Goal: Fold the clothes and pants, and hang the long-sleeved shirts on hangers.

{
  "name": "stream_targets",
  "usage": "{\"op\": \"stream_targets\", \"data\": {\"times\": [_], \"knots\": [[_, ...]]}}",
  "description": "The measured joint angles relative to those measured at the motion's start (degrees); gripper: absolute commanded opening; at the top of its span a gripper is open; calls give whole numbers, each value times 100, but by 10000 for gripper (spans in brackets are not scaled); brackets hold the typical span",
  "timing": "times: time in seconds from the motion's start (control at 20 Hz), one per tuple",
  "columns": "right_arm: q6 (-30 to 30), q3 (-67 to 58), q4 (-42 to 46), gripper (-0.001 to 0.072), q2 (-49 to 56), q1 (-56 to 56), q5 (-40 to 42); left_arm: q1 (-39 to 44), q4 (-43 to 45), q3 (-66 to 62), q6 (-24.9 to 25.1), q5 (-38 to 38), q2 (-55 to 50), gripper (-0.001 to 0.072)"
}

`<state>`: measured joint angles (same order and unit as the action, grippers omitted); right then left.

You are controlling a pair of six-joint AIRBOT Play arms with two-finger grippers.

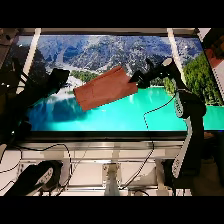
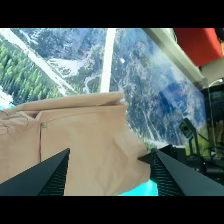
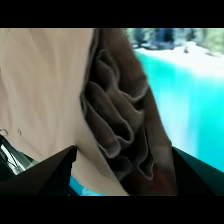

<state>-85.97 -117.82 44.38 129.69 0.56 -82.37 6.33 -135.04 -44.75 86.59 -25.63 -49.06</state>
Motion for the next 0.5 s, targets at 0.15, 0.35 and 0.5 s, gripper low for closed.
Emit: {"op": "stream_targets", "data": {"times": [0.15,0.35,0.5], "knots": [[-17,0,-9,532,50,188,83,0,0,0,0,-26,0,580],[-17,11,129,75,85,391,249,0,0,0,0,-31,0,580],[-22,7,114,13,39,422,273,0,0,0,0,-35,2,580]]}}
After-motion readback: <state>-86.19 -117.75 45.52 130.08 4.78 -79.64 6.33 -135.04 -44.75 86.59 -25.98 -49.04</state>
